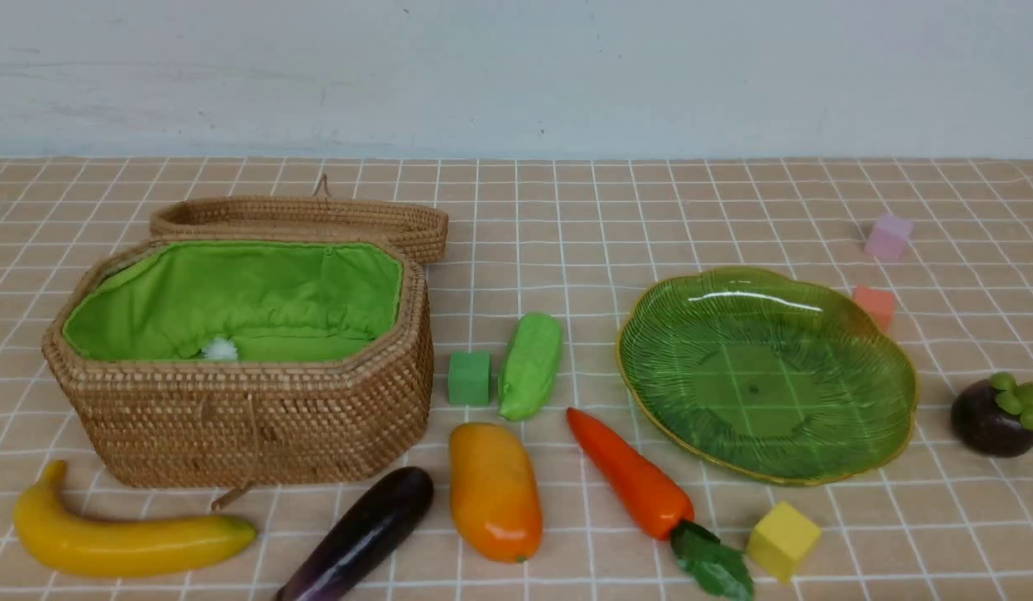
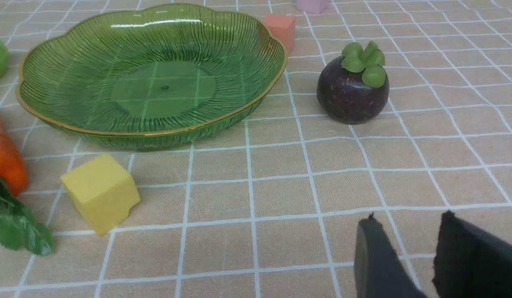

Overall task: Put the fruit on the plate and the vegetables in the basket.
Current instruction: Use the left arm to grab a banana and put it into the right plate

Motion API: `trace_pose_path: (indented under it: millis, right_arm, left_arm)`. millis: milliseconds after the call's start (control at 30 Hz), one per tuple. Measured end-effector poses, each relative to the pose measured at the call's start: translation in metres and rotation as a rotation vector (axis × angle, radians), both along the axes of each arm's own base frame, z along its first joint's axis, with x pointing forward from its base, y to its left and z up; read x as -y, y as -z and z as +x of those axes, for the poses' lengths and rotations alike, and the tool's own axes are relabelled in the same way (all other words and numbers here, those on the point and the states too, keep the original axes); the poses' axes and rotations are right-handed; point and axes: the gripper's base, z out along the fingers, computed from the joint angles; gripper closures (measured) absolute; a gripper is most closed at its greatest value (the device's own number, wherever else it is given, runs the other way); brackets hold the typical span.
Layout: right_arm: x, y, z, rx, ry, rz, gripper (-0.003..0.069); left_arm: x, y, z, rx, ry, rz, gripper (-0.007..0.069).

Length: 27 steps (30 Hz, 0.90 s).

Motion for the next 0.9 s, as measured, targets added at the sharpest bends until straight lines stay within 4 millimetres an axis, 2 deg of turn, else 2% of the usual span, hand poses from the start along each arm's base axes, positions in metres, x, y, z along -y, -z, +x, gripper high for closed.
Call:
trace_pose_path:
  millis: [500,600,767,900]
  right_arm:
    - [0.0,0.0,0.0,0.0,0.0,0.0,0.0416]
    - [0.0,0.0,0.0,0.0,0.0,0.0,0.0416]
    - [0.0,0.0,0.0,0.0,0.0,0.0,0.0416]
    - [0.0,0.0,0.0,0.0,0.0,0.0,0.0416]
  left_arm:
    - [0.0,-0.003,0.001,0.027,-0.002,-0.01,0.043]
    - [0.001,-0.012,0.003,0.11,-0.018,-0.134,0.0428]
    - [-0.001,-0.032,0.005,0.27,-0.073,-0.488,0.0426]
    - [-0.002,-0.037,0.004,0.29,-0.087,-0.581,0.0437]
